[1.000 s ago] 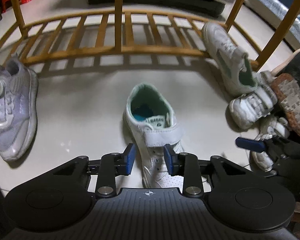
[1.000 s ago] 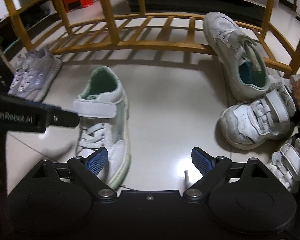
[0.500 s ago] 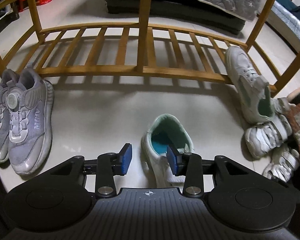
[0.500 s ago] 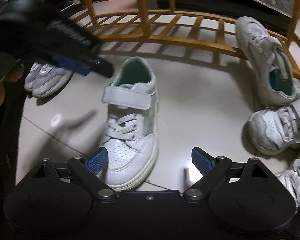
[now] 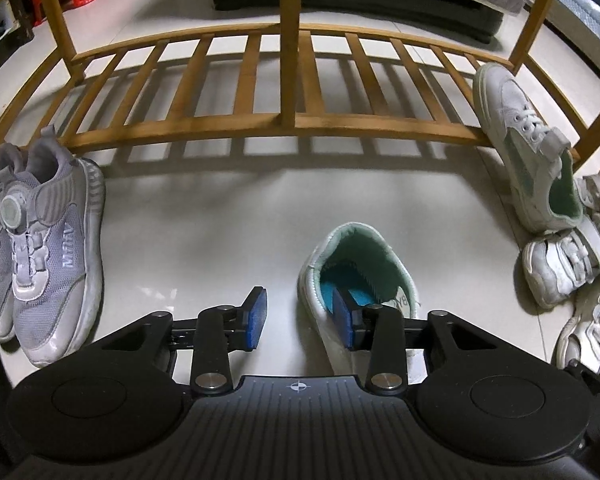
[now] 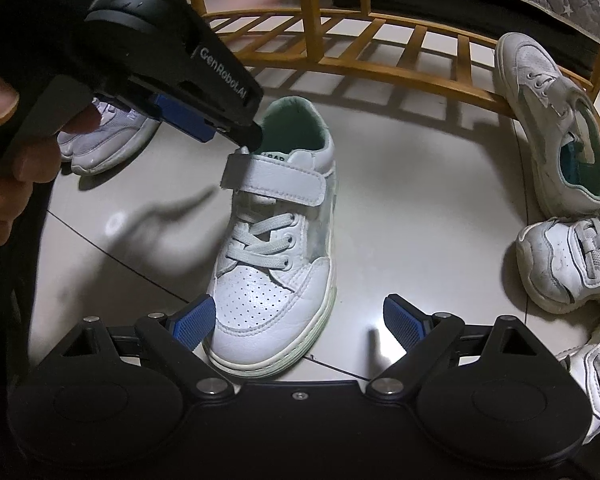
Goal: Organize scattered shoes
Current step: 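Hold the white velcro sneaker by its heel collar with the left gripper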
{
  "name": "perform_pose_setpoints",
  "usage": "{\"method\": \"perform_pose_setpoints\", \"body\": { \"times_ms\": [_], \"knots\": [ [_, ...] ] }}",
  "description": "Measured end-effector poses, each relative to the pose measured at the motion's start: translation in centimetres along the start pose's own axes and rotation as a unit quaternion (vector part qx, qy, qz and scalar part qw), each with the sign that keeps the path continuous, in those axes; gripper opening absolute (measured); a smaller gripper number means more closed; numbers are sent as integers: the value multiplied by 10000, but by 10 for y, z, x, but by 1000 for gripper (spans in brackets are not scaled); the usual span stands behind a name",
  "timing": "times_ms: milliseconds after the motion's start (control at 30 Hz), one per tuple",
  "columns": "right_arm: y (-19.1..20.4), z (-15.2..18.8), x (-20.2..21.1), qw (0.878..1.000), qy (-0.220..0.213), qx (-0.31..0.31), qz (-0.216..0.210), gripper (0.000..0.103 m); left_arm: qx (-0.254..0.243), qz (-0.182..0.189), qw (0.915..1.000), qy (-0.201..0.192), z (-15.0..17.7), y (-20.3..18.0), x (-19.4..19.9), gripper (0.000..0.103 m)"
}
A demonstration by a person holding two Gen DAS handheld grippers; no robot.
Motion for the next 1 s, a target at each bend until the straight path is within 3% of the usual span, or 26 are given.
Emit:
{"method": "perform_pose_setpoints", "body": {
  "times_ms": [267,1000],
  "knots": [
    [-1,2,7,10000,-36,-32,69,93,-176,-14,9997,148,9,-2,-1,20],
    [5,9,4,9995,263,124,-150,93,-387,17,9991,171,28,-12,11,19]
  ]
}}
Point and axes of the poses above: each gripper's, at about its wrist camera, not at the fingertips, and x roughly against the way its jaws point, y to its left, z to its underside, the point moved 1 cm from there along -x, roughly the way its jaws point, and after that the axes turned 15 degrees about -x, right-handed, at the moved point
